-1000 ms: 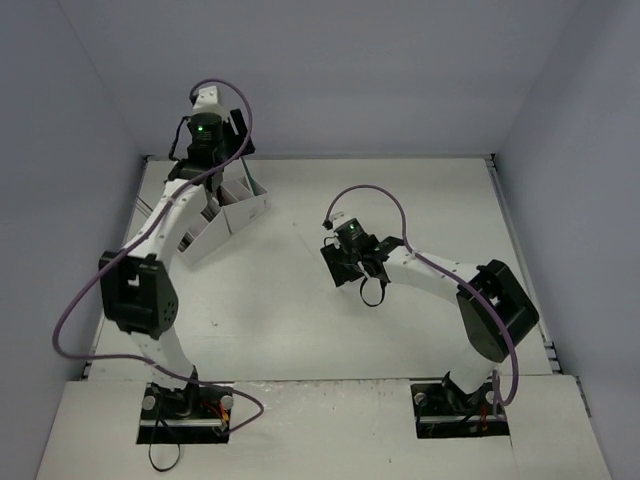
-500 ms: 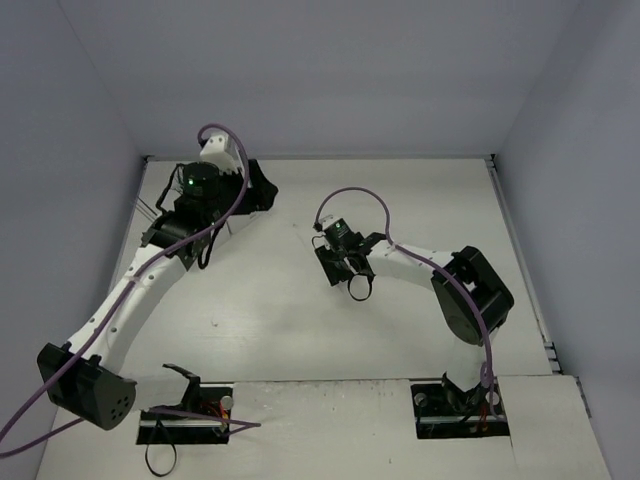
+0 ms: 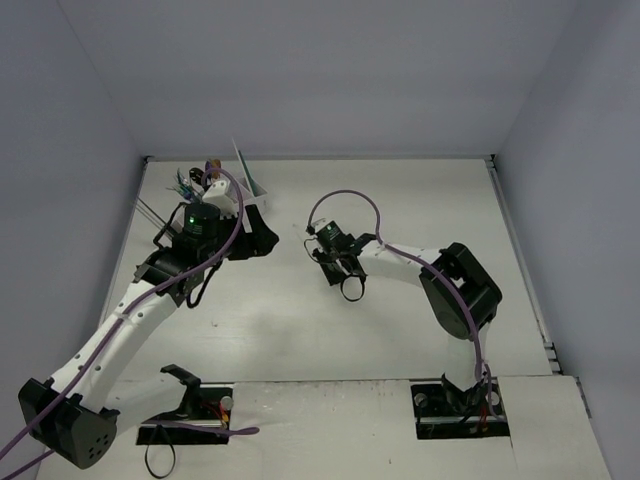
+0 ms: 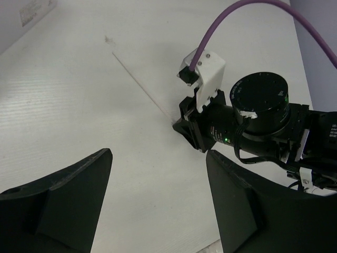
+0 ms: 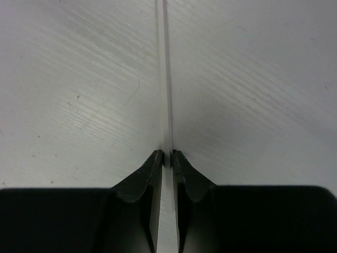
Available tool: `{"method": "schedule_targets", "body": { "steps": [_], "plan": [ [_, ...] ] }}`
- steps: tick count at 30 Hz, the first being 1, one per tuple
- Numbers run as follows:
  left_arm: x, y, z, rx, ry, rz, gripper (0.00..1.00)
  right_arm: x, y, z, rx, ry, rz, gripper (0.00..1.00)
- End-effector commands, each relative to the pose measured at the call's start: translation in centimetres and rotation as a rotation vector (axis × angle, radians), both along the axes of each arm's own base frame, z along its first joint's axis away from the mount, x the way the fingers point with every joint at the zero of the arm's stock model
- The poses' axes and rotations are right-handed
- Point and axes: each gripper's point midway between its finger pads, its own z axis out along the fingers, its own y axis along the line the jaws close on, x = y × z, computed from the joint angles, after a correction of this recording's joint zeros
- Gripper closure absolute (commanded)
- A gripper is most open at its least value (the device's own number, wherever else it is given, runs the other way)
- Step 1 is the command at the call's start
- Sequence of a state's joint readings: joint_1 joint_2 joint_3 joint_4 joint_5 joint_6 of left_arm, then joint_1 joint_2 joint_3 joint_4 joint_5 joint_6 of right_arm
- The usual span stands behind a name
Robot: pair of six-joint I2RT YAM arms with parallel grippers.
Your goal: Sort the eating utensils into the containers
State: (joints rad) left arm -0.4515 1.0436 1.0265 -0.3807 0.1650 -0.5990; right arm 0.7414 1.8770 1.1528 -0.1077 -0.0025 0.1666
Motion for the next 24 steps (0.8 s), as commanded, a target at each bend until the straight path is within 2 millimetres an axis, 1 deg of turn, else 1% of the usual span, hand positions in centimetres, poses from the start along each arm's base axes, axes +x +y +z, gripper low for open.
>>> {"method": "schedule_targets", "body": {
  "steps": [1,2,4,6,8,10,12,13,17,18,20,21,22,24],
  "plan": [
    [-0.2,-0.8,1.0,-0.073,-0.002,-0.009,0.31,0.6,0.8,0.9,0.008,-0.023,0.003,0.97],
    [-0.2,-0.9,1.1,-0.08,0.0,-0.008,0.31,0.7,1.1,1.3,0.019,-0.027,0.008,1.0],
    [-0.3,-1.0,1.3,-0.092,0.002,-0.011,0.31,0.8,2.0,2.7,0.06,-0.042,0.022,1.0],
    [-0.3,-1.2,1.6,-0.104,0.002,-0.014,0.31,0.7,3.2,5.1,0.107,-0.081,0.04,1.0],
    [-0.3,-1.5,2.2,-0.127,0.002,-0.014,0.3,0.6,4.0,7.0,0.141,-0.113,0.05,1.0],
    [-0.2,-1.9,2.8,-0.152,-0.001,-0.024,0.3,0.2,4.9,10.0,0.193,-0.167,0.064,1.0],
    [-0.2,-2.3,3.4,-0.178,-0.001,-0.028,0.3,-0.5,5.5,11.6,0.219,-0.195,0.078,1.0],
    [-0.2,-2.6,3.7,-0.188,-0.006,-0.036,0.3,-0.7,5.7,13.5,0.256,-0.225,0.079,1.0],
    [0.0,-3.4,4.5,-0.226,-0.012,-0.038,0.29,-2.0,6.6,17.6,0.358,-0.286,0.1,1.0],
    [0.1,-3.6,4.6,-0.233,-0.011,-0.041,0.29,-2.5,6.9,18.9,0.391,-0.307,0.113,1.0],
    [0.3,-4.0,4.9,-0.254,-0.017,-0.042,0.3,-3.2,7.2,20.3,0.426,-0.323,0.132,1.0],
    [0.4,-4.2,5.1,-0.264,-0.021,-0.043,0.3,-3.6,7.3,21.4,0.454,-0.338,0.141,1.0],
    [0.4,-4.3,5.4,-0.273,-0.027,-0.044,0.3,-3.7,7.4,21.6,0.462,-0.342,0.146,1.0],
    [0.7,-4.9,6.2,-0.302,-0.04,-0.05,0.3,-4.4,7.6,23.1,0.507,-0.361,0.166,1.0]
  ]
}}
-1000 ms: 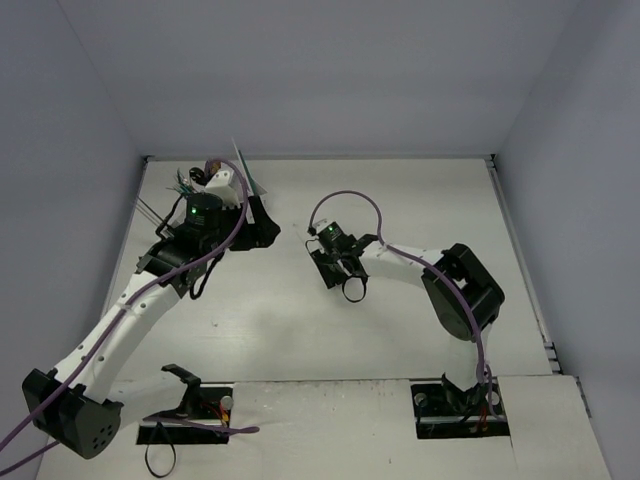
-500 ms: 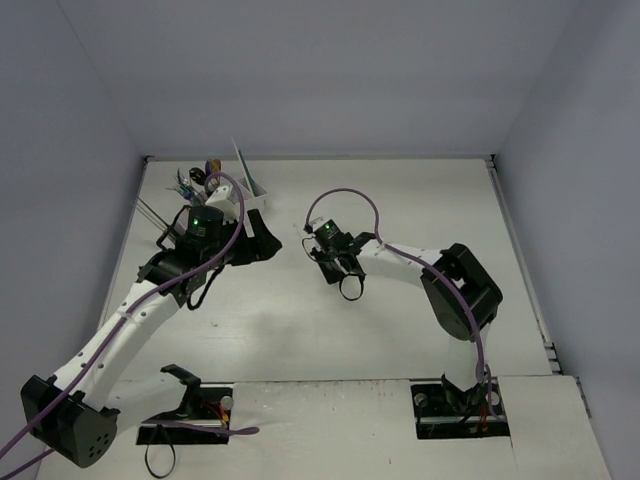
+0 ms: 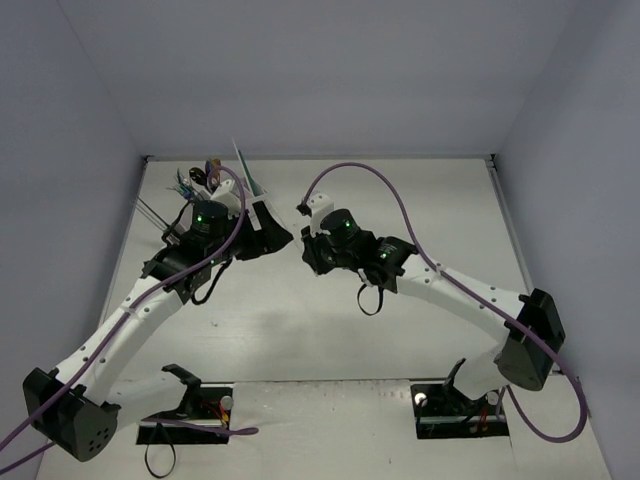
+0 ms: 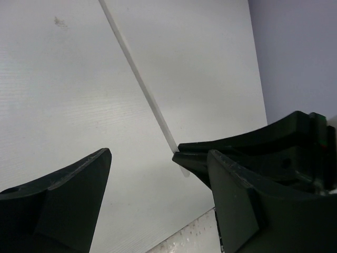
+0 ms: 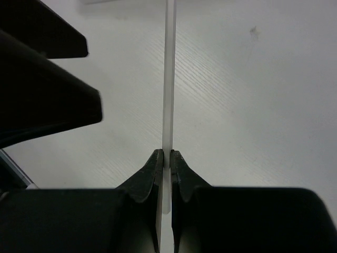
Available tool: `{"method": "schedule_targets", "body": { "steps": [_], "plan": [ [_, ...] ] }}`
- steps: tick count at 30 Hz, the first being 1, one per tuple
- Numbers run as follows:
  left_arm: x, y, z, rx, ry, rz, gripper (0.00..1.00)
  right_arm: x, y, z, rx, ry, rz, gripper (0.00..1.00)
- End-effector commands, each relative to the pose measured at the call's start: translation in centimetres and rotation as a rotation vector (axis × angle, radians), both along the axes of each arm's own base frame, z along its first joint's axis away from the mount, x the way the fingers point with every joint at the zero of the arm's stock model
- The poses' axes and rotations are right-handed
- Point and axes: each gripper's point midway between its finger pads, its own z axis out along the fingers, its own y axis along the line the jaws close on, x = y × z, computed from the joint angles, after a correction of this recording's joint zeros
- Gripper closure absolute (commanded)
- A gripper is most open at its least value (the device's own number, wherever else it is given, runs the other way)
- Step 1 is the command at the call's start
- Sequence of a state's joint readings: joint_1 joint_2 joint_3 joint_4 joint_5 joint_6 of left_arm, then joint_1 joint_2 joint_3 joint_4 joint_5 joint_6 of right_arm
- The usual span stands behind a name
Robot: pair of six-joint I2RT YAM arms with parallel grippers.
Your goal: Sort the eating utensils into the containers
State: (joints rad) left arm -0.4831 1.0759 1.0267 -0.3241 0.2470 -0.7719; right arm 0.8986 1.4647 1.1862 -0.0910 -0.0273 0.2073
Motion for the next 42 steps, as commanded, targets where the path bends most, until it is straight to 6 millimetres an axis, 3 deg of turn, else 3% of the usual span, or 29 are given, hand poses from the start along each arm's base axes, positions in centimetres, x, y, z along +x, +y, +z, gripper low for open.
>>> {"method": "schedule_targets", "body": {
  "steps": [1,6,12,15,16,18,20,21,23,27,29,33,37,40,42],
  "plan": [
    [1.4,-1.9,5.7,-0.139,-0.127,-0.009,0.29,-0.6,1.2,5.8,0.157,-0.086,0.033,1.0],
    [2.4,-2.0,7.5,-0.18,-0.173,0.022,0.3,-1.3,0.8,6.9,0.19,-0.099,0.046,1.0],
    [3.6,-2.7,7.6,-0.193,-0.177,0.037,0.37,-1.3,1.1,8.0,0.23,-0.121,0.056,1.0],
    [4.0,-3.1,7.8,-0.204,-0.182,0.034,0.51,-1.3,1.3,8.0,0.235,-0.122,0.057,1.0],
    [4.0,-3.2,7.9,-0.207,-0.186,0.037,0.59,-1.2,1.3,8.0,0.236,-0.124,0.057,1.0],
    [4.2,-3.1,8.0,-0.206,-0.197,0.045,0.83,-1.1,1.3,7.9,0.234,-0.125,0.054,1.0],
    [4.4,-3.0,8.1,-0.2,-0.208,0.054,0.98,-0.8,1.2,7.6,0.227,-0.129,0.044,1.0],
    [4.5,-2.9,8.3,-0.193,-0.215,0.059,0.99,-0.7,1.2,7.5,0.223,-0.13,0.033,1.0],
    [4.6,-2.7,8.5,-0.173,-0.234,0.061,1.0,-0.4,1.1,7.4,0.216,-0.136,0.019,0.92],
    [5.7,-2.1,8.9,-0.121,-0.279,0.088,1.0,0.5,0.8,6.9,0.196,-0.14,-0.015,0.6],
    [6.7,-1.5,8.7,-0.074,-0.295,0.127,1.0,1.4,0.5,6.5,0.179,-0.144,-0.05,0.45],
    [9.4,-0.2,8.3,0.051,-0.346,0.181,1.0,3.3,-0.9,5.6,0.149,-0.149,-0.131,0.26],
    [14.7,3.1,8.8,0.212,-0.415,0.308,1.0,5.5,-4.0,3.9,0.109,-0.136,-0.231,0.22],
    [18.7,5.2,7.9,0.326,-0.432,0.384,1.0,6.3,-5.7,2.3,0.076,-0.123,-0.264,0.21],
    [21.6,6.6,9.7,0.357,-0.492,0.445,1.0,6.4,-6.4,1.0,0.046,-0.112,-0.272,0.21]
  ]
}}
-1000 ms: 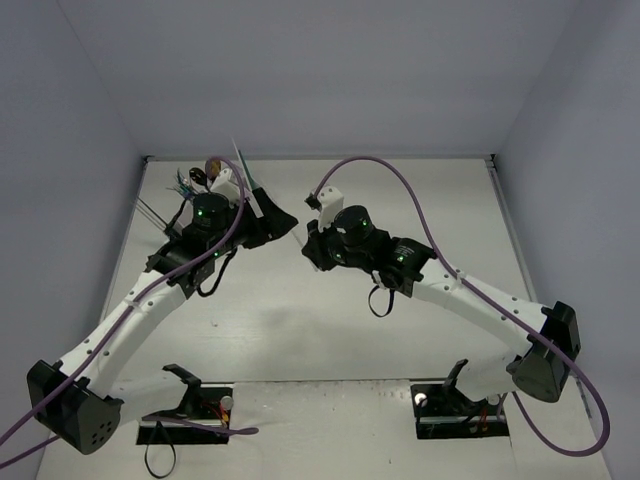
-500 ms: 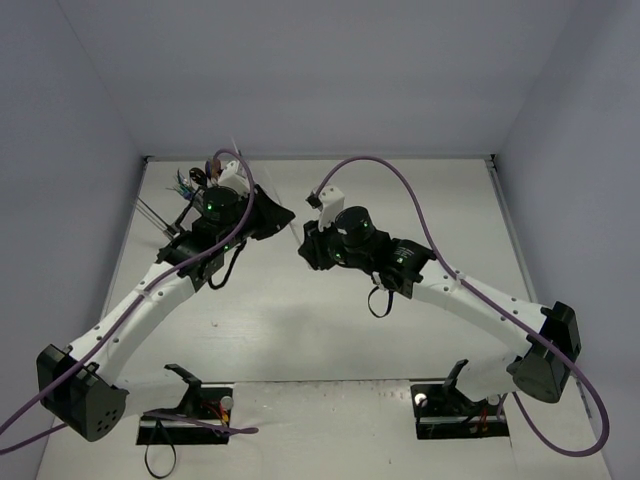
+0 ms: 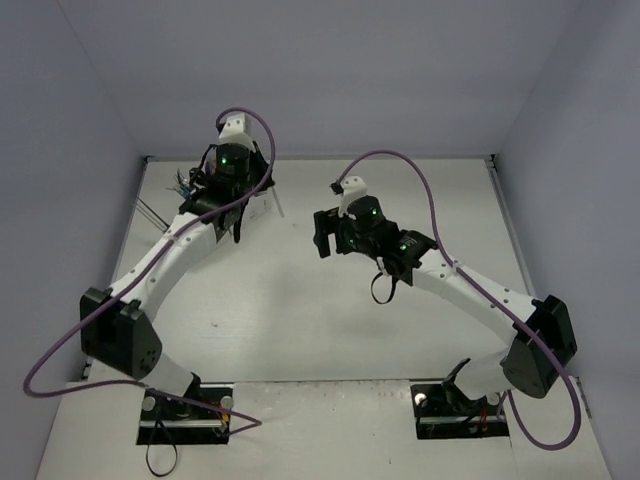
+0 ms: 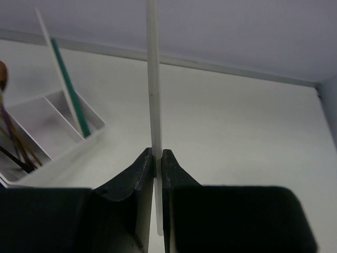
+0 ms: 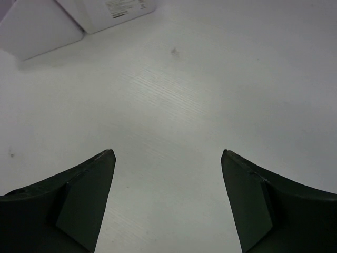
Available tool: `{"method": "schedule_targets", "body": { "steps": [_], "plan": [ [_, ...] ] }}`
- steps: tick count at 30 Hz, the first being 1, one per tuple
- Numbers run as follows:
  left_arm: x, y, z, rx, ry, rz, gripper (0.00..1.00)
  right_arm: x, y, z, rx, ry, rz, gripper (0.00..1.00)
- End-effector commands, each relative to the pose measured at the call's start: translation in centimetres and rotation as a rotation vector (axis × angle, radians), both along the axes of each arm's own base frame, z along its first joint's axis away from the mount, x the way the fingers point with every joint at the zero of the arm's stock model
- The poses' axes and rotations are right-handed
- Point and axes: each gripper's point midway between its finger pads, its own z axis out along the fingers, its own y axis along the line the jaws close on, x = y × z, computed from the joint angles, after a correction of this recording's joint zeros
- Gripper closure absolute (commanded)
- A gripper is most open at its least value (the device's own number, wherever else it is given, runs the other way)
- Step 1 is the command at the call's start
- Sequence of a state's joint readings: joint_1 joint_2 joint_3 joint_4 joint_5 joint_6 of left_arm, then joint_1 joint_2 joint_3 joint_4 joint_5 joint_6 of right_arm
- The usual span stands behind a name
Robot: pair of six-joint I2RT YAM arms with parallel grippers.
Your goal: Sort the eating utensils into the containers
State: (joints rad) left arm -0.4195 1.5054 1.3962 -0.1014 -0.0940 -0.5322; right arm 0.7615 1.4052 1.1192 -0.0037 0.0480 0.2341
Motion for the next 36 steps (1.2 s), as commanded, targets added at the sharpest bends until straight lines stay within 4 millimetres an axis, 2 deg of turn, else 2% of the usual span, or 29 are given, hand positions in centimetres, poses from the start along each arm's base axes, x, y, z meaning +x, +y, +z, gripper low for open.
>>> {"method": "schedule_targets", "body": {
  "steps": [1,4,8,13,15,21,26,30,36],
  "plan": [
    [6.3,4.7,5.9,0.124,-0.216,0.172,1.0,1.5,-1.7,-0.6,-0.019,-0.035,-0.062,0.21],
    [10.2,7.2,4.1,0.174,-0.195,0.239,1.0,1.4,-2.5,-2.5,-0.062,-0.014,-0.073,0.21],
    [14.3,8.5,3.4,0.212,-0.223,0.271,1.0,1.4,-2.7,-3.8,-0.087,0.008,-0.061,0.21],
    [18.1,9.3,0.9,0.23,-0.185,0.293,1.0,1.6,-2.9,-4.5,-0.113,0.012,-0.058,0.21],
    [18.7,9.4,-0.7,0.238,-0.16,0.293,1.0,1.8,-3.2,-4.9,-0.123,0.018,-0.065,0.21],
    [19.1,9.6,-6.0,0.26,-0.065,0.298,1.0,1.9,-3.3,-5.7,-0.131,0.037,-0.064,0.21],
    [18.6,9.8,-8.5,0.249,-0.017,0.311,0.97,1.9,-3.2,-6.0,-0.131,0.044,-0.06,0.21],
    [18.1,10.0,-9.2,0.239,0.003,0.319,0.88,1.7,-3.3,-6.0,-0.126,0.047,-0.06,0.21],
    [16.7,10.6,-7.5,0.22,-0.013,0.355,0.77,1.5,-3.4,-5.9,-0.119,0.049,-0.063,0.21]
  ]
}}
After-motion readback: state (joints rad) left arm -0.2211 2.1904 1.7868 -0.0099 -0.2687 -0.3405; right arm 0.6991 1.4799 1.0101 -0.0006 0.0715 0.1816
